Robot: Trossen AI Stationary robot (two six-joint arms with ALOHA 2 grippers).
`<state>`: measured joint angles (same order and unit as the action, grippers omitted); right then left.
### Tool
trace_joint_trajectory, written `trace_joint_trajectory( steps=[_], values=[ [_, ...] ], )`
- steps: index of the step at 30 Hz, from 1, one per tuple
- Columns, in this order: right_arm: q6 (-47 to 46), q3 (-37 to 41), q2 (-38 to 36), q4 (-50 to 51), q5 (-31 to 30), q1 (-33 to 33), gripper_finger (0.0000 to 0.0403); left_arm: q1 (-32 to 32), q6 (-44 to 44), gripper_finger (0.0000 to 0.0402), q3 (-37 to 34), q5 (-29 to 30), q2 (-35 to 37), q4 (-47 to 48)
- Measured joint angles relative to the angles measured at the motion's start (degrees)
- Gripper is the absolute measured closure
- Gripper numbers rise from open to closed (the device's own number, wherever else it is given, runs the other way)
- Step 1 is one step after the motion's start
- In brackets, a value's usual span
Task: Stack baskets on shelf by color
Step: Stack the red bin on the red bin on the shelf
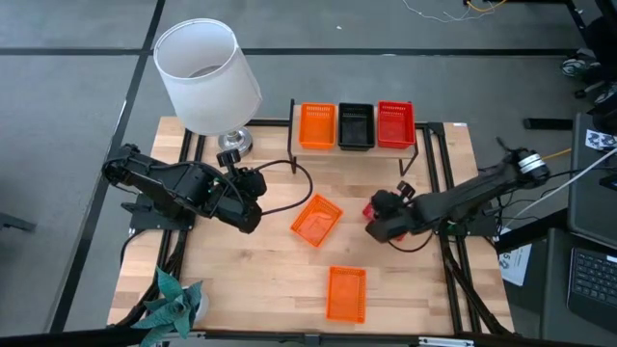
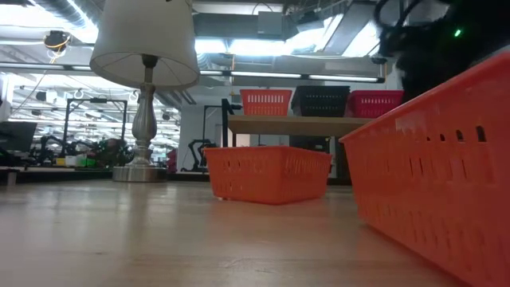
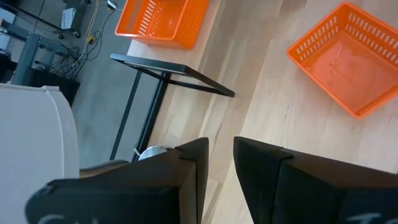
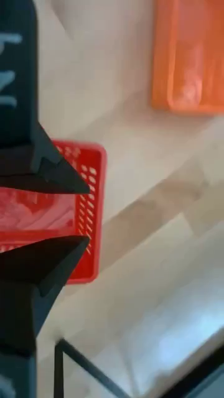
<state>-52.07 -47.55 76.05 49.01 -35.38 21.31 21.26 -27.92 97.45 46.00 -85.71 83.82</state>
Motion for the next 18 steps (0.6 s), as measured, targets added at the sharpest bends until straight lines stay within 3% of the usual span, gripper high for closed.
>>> trace_joint_trajectory(
  steps=[4,7,10,14,18],
  values=[
    [3.10,0.00,-5.69,0.58,4.75,2.16,0.0283,0.00,-0.02,0.0333,0.00,0.00,0.00,-0.02],
    [5.88,-0.01,-9.54,2.98,12.04,4.15,0.0283,0.00,-0.02,0.0333,0.00,-0.02,0.00,-0.01],
    [2.69,-0.02,-11.78,9.91,17.43,6.02,0.0283,0.00,-0.04,0.0333,0.00,-0.02,0.00,-0.02],
    [-8.47,0.00,-12.19,23.25,17.24,8.44,0.0283,0.00,-0.07,0.0333,0.00,-0.02,0.00,-0.06],
    [-14.74,0.00,-12.19,28.44,14.66,11.47,0.0283,0.00,-0.20,0.0333,0.00,-0.02,0.00,-0.08]
  ],
)
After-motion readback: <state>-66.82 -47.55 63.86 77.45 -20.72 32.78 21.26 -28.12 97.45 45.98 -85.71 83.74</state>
